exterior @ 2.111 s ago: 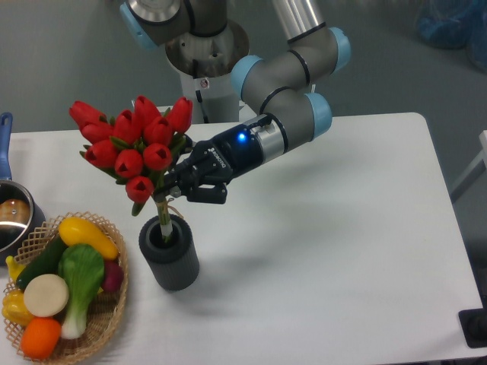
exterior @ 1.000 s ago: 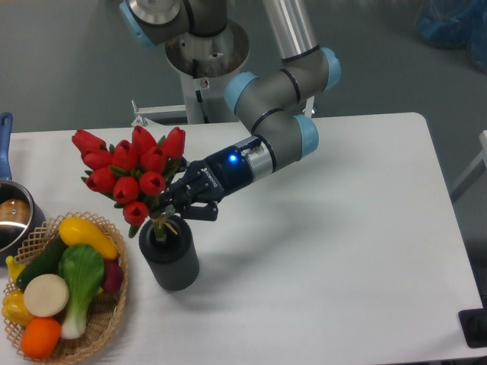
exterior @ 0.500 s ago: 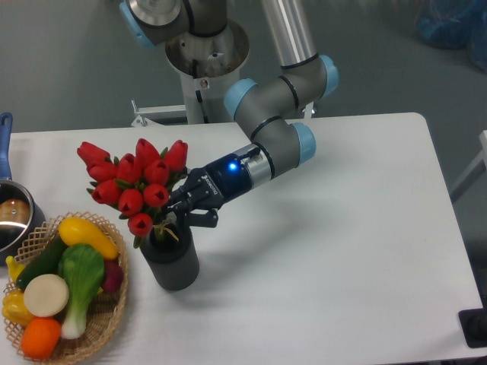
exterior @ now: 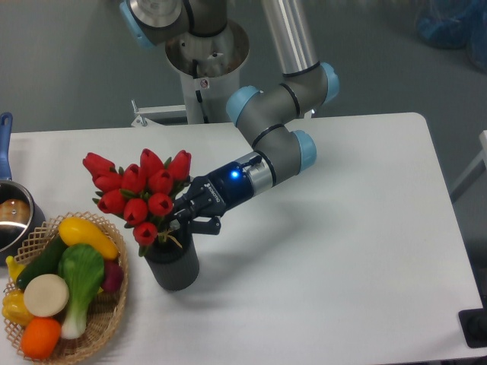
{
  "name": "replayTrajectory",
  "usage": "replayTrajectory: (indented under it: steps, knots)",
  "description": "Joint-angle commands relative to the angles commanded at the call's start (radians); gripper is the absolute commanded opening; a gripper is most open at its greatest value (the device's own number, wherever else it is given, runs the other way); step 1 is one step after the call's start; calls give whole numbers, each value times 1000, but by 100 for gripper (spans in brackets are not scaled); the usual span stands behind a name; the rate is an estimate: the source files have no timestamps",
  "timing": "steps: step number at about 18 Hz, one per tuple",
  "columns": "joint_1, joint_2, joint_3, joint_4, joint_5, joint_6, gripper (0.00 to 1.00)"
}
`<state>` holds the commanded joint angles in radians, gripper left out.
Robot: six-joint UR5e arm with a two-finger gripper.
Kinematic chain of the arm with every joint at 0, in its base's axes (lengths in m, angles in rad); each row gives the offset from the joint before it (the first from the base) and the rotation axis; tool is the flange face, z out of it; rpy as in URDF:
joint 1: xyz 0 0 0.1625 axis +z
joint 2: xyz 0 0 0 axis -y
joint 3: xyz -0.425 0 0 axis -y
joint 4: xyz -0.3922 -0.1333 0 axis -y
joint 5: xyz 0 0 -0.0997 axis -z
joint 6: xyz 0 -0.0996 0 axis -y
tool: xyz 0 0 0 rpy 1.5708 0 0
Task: Insert the flowers into the vase
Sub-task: 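Push the held tulip stems down deeper into the grey vase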
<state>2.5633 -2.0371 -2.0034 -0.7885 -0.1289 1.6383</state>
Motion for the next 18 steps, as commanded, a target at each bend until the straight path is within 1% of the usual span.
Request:
replayTrajectory:
  steps: [7, 10, 18]
  knots:
    - [2, -11, 6, 0, 3, 14, 14]
    - [2, -11, 5, 0, 34, 15, 15]
    - [3, -9, -11, 0, 35, 34, 17]
